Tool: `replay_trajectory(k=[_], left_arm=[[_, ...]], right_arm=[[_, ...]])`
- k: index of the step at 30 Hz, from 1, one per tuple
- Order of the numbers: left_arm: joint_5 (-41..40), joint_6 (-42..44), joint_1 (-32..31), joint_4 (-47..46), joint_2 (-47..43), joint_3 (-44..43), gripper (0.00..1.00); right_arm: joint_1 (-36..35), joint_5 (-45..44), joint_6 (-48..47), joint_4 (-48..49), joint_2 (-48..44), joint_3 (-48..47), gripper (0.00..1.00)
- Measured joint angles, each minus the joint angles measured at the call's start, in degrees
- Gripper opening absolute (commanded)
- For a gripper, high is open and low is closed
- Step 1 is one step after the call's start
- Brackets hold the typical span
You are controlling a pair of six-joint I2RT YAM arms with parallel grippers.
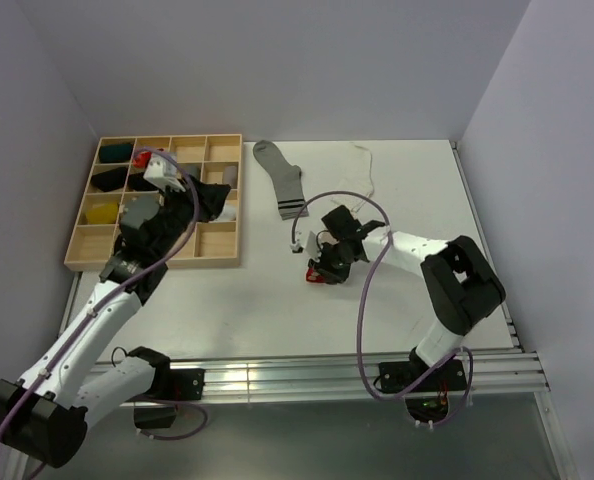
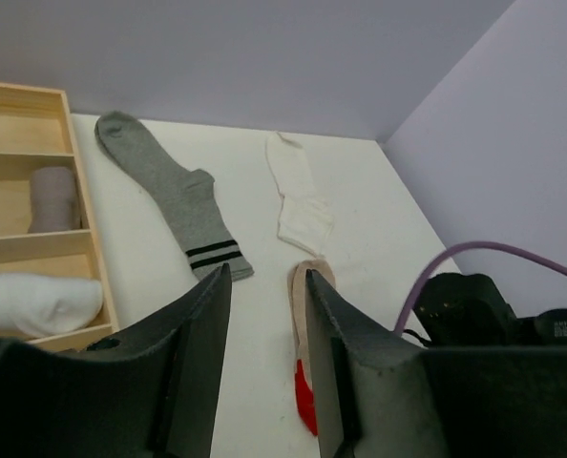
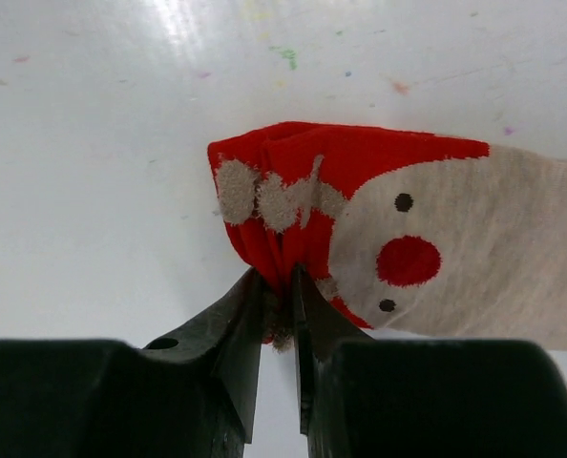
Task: Roll the socks
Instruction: Roll the sock at the center of the board.
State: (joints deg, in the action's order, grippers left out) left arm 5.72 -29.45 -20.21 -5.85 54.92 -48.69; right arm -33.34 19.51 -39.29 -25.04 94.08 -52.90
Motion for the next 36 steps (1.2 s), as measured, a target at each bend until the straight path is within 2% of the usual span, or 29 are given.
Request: replay_trajectory(k=[5, 12, 17, 23, 28, 36], left_arm=[[-9.84, 1.92, -11.15, -8.35, -0.52, 6.43, 0.38], [-12.92, 10.49, -20.61, -17.66, 2.45, 12.83, 0.38], [-9.73, 16.46, -25.55, -21.11, 10.75, 12.39, 0.41], [-4.02, 21.09, -29.64, -21.31, 21.92, 11.41, 0.44], [2.12, 22.58, -30.29, -22.14, 29.16, 10.12, 0.45], [6.51, 22.82, -30.36, -27.34, 39.76, 7.02, 0.46]], right_arm=[[7.28, 12.96, -0.63, -12.48, 6.19, -9.44, 0.22], [14.4, 25.59, -3.28, -27.32, 17.11, -18.78, 0.21], [16.76, 31.08, -4.5, -35.89, 25.99, -21.66, 0.2], [19.02, 33.99, -4.02, -42.62, 31.47, -26.29, 0.19], [20.48, 35.17, -2.51, -44.39, 34.51, -28.41, 0.19], [20.76, 35.32, -0.13, -45.57, 35.95, -28.92, 0.18]])
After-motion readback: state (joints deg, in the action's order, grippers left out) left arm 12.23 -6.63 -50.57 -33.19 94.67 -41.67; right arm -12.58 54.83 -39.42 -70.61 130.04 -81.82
